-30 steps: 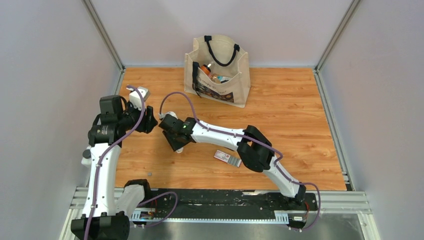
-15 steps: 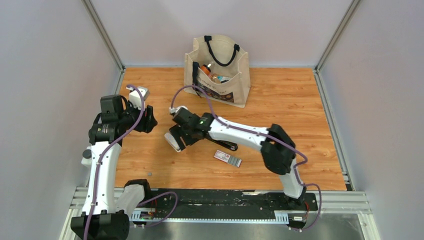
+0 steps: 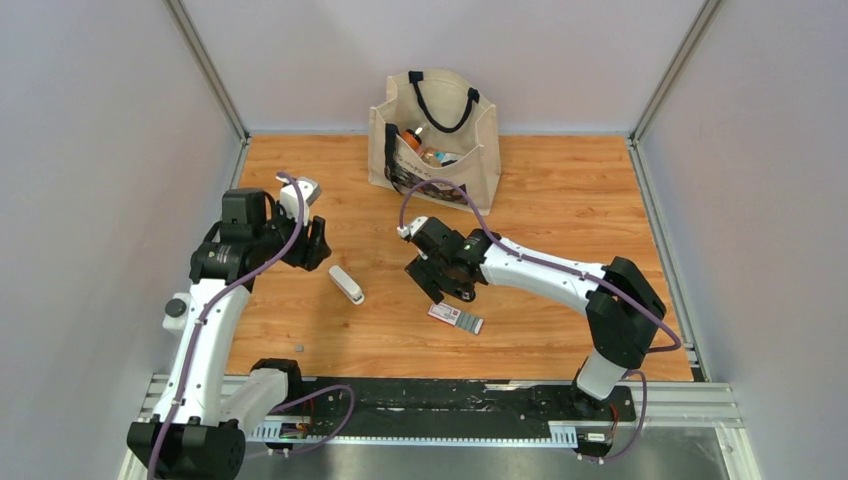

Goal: Unload the staples from the stapler

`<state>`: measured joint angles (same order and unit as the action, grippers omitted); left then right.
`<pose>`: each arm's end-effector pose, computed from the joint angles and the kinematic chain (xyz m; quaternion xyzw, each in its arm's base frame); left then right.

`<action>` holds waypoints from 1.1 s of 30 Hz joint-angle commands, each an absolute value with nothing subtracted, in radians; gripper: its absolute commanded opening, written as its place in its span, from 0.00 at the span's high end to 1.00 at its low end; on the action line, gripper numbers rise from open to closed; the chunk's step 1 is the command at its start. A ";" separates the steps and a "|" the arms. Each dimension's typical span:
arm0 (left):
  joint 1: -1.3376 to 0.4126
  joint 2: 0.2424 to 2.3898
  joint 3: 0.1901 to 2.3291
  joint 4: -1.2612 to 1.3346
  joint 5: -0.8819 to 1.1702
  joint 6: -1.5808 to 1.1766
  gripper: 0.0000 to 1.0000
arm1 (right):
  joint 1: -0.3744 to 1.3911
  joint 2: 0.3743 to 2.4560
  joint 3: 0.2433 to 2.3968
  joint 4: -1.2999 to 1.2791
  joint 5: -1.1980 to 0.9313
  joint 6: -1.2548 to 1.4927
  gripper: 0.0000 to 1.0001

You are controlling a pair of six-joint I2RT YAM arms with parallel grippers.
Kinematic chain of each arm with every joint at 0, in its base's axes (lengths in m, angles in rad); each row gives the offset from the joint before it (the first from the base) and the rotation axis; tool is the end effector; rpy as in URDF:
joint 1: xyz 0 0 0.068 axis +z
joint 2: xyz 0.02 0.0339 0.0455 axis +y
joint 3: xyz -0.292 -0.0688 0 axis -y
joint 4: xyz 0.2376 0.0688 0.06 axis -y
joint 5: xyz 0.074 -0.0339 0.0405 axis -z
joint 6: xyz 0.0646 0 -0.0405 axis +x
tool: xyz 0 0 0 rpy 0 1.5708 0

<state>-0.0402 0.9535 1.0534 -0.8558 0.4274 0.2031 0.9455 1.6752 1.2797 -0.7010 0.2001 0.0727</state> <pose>0.1768 -0.0339 0.3439 0.1923 0.8804 -0.1626 0.4018 0.2185 0.2807 0.2456 -0.3875 0.8864 0.0292 0.2514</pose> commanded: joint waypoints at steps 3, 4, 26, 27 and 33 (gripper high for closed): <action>-0.070 0.940 1.032 -0.856 0.384 0.218 0.36 | 0.917 1.681 1.232 -0.684 0.207 0.008 0.18; -0.074 0.939 1.029 -0.857 0.377 0.224 0.35 | 0.913 1.687 1.229 -0.681 0.207 0.005 0.19; -0.251 1.038 1.075 -0.822 0.298 0.219 0.34 | 0.842 1.741 1.180 -0.588 0.117 0.037 0.75; -0.267 1.054 1.072 -0.813 0.281 0.216 0.34 | 0.842 1.744 1.181 -0.580 0.129 0.055 0.85; -0.350 1.135 1.078 -0.758 0.253 0.233 0.34 | 0.841 1.761 1.238 -0.563 0.130 0.081 1.00</action>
<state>-0.3180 1.0950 1.0332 -0.8124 0.2806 0.2222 0.8421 1.7313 1.1824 -0.6144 0.1215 0.0483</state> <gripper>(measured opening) 0.661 0.333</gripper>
